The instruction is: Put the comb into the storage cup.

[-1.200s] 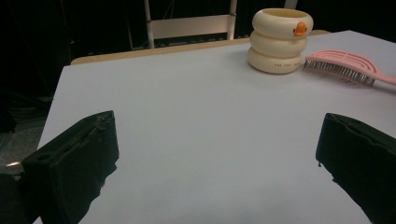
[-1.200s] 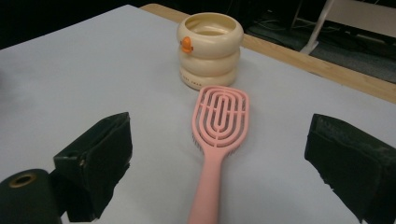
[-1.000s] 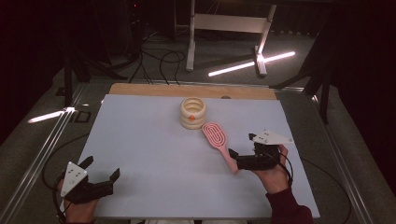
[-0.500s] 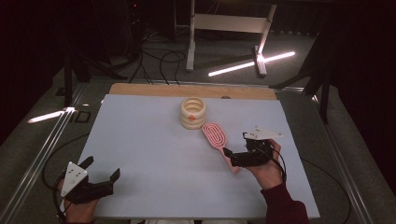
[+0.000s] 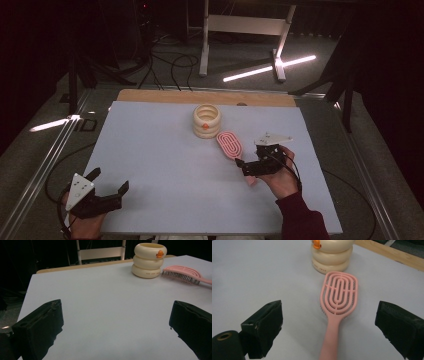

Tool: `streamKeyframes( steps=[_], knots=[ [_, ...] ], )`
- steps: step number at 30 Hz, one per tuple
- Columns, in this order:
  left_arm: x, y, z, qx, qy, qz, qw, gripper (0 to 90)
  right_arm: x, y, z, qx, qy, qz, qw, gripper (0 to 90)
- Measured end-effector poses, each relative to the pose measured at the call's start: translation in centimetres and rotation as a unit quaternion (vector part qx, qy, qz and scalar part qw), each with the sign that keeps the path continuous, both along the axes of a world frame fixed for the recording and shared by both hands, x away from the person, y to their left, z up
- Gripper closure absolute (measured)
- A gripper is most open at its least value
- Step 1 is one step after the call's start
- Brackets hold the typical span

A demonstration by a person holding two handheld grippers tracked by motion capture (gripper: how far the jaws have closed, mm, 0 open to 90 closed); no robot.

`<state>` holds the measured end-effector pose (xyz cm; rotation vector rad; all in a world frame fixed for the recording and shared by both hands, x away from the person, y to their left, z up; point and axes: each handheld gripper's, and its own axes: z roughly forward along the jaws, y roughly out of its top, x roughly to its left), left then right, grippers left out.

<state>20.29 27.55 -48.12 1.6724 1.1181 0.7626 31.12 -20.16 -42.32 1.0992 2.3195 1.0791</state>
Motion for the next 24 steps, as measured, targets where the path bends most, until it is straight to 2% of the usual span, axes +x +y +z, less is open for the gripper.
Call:
streamKeyframes(
  steps=[18, 24],
  knots=[
    [0.0, 0.0, 0.0, -0.001, 0.002, 0.000, 1.0000, 0.0, 1.6, 1.4, -0.7, -0.026, 0.021, 0.009, 0.9994, 8.6],
    [0.0, 0.0, -0.1, -0.001, 0.002, 0.000, 1.0000, 0.0, 2.3, 1.8, -0.8, -0.025, 0.025, 0.007, 0.9994, 8.6]
  ],
)
